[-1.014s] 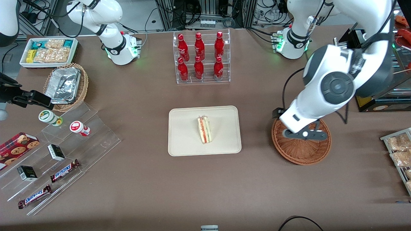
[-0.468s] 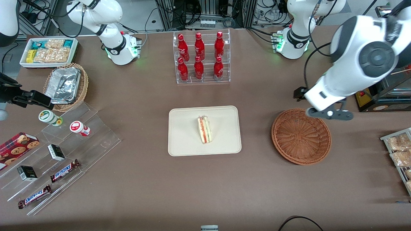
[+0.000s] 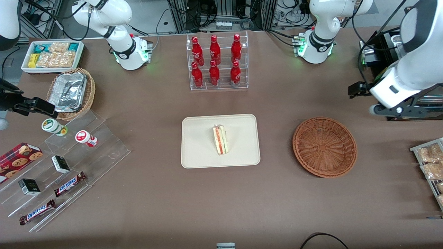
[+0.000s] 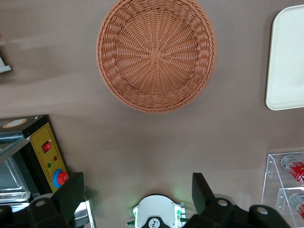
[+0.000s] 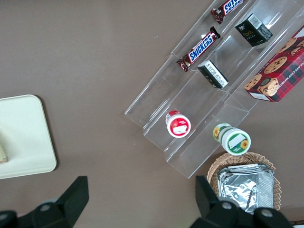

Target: Place sandwich from basket to tray

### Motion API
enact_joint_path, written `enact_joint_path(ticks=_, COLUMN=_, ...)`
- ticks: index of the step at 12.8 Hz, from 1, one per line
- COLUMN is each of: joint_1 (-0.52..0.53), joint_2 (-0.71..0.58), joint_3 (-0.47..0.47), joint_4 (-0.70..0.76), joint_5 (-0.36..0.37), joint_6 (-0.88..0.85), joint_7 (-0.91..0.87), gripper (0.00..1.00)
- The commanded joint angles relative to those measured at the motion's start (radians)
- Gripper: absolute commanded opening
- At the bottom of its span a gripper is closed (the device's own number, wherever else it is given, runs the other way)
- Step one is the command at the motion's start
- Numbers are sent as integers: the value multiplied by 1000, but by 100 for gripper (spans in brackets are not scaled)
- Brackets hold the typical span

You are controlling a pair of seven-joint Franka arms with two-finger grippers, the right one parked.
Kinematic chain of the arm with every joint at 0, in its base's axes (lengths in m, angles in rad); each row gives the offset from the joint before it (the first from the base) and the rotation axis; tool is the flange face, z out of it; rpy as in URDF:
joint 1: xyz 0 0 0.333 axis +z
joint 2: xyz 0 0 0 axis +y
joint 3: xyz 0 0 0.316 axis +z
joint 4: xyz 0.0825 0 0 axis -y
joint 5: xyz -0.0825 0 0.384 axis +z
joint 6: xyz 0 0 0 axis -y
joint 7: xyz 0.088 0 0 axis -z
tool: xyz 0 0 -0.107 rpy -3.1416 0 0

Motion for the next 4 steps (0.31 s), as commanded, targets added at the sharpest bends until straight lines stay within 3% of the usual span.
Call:
enact_joint_path(ticks=1, joint_1=6, joint_2=-49, joint_3=9, joint_4=-9, joint_5=-12, joint_6=-40, joint_7=13, gripper=100)
enact_joint_path(ticks=4, joint_1=6, joint_2=-69, joint_3=44, joint_4=-6, joint_5=-9, joint_6=-51, joint_7=13, gripper=100)
